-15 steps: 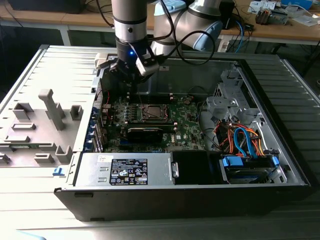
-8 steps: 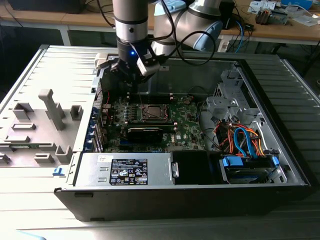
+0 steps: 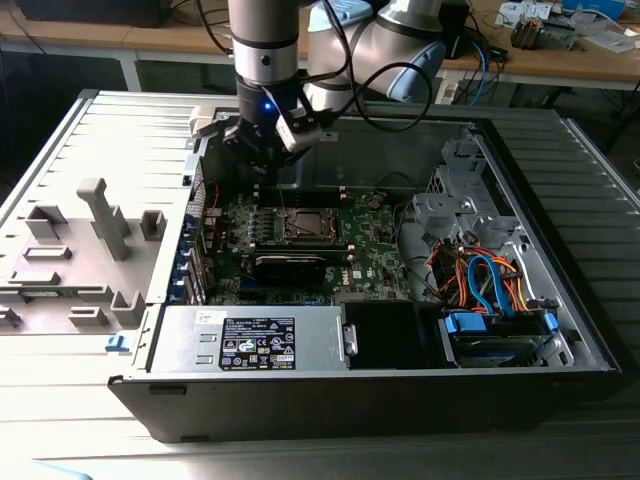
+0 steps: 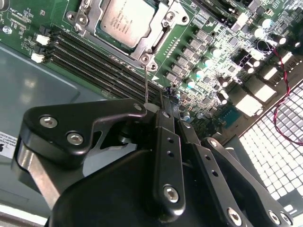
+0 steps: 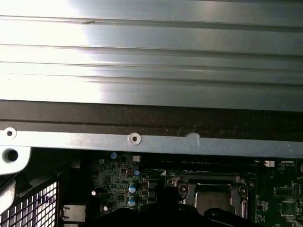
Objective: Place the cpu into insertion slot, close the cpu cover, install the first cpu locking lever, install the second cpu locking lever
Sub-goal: 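Install the first cpu locking lever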
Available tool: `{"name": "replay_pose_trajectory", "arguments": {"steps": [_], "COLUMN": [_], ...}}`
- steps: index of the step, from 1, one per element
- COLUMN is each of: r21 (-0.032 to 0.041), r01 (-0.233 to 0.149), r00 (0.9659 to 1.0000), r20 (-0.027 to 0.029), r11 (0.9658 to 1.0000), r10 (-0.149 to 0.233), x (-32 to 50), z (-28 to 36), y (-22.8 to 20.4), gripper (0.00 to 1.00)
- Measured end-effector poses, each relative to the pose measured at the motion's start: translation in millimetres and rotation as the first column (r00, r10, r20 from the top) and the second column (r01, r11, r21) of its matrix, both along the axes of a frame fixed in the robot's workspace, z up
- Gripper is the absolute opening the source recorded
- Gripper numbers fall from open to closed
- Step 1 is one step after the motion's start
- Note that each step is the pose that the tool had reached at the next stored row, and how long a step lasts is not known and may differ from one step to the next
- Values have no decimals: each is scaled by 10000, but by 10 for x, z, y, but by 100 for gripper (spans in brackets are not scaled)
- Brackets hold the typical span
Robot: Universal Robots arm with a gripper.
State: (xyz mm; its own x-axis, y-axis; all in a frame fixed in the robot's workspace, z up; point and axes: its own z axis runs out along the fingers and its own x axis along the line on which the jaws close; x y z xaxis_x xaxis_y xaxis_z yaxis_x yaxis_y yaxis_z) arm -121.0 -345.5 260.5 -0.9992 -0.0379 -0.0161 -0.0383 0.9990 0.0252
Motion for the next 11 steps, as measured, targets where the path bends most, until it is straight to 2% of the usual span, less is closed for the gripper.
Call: {"name": "replay_pose_trajectory", "arguments": {"steps": [11], "r21": [0], "r01": [1], "r00": [10000], "r20": [-4], "r11": [10000], "r10": [-1], "x": [77], "z": [-1], "y": [0], "gripper": [11]}}
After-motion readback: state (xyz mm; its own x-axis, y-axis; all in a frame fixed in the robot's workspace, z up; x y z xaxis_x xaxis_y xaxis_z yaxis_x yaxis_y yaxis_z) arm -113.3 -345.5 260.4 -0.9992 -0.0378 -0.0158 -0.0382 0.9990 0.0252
